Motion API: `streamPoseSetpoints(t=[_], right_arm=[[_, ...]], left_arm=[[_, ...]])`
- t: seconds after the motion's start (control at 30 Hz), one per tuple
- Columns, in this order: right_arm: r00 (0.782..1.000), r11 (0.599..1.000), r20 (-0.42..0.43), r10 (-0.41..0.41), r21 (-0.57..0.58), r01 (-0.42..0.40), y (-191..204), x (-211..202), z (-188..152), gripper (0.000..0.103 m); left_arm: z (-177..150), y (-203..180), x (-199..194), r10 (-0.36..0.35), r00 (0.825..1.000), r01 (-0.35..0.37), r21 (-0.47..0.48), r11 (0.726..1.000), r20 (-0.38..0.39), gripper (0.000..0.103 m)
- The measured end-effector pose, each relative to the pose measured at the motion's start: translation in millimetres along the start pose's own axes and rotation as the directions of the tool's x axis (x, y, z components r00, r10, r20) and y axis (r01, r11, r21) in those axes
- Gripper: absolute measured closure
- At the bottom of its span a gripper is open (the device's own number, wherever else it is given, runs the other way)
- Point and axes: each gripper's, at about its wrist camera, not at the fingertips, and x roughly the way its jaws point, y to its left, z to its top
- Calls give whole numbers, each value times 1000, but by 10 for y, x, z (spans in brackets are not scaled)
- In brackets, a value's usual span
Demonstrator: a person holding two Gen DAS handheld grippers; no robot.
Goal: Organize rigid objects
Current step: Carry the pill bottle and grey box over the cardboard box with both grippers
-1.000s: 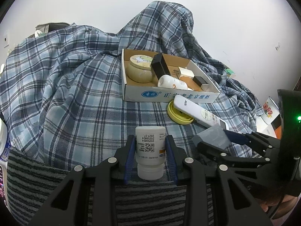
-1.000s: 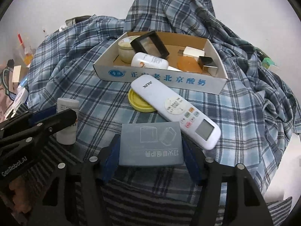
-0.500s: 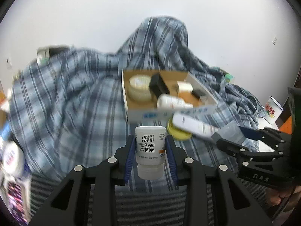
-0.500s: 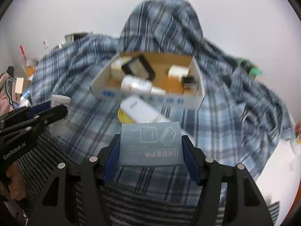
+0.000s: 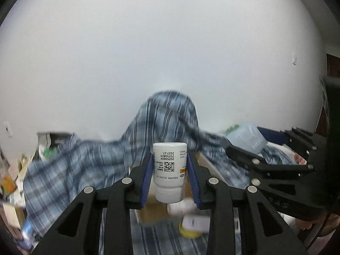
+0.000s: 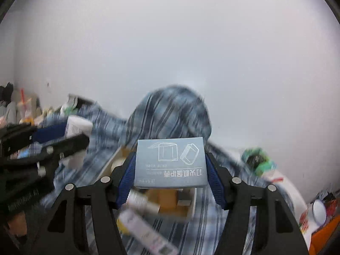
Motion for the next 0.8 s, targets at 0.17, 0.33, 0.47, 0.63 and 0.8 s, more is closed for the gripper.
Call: streamPoseSetpoints(t=[0.17,0.33,0.47,0.63,0.8], right_arm=[[999,1000,33,0,31,-1,-134,269,330,41],[1000,997,11,20,76,-20,-234,629,368,41],[998,995,-46,39,95,-35,-290,945,218,41],[987,989,-139,77,133,-58,-359,1371,-48,41],[962,983,-242,127,161,-89,-406,1728,-317,41]], left_arm=[[347,-9,203,-10,999,10,2,1000,38,69],[492,99,637,-15,1000,15,-25,1000,1,69],[451,200,1008,3,998,-5,-40,999,-58,69],[261,367,1361,14,988,-26,-74,997,-153,69],[50,503,1770,-3,962,-25,-99,995,-272,69]])
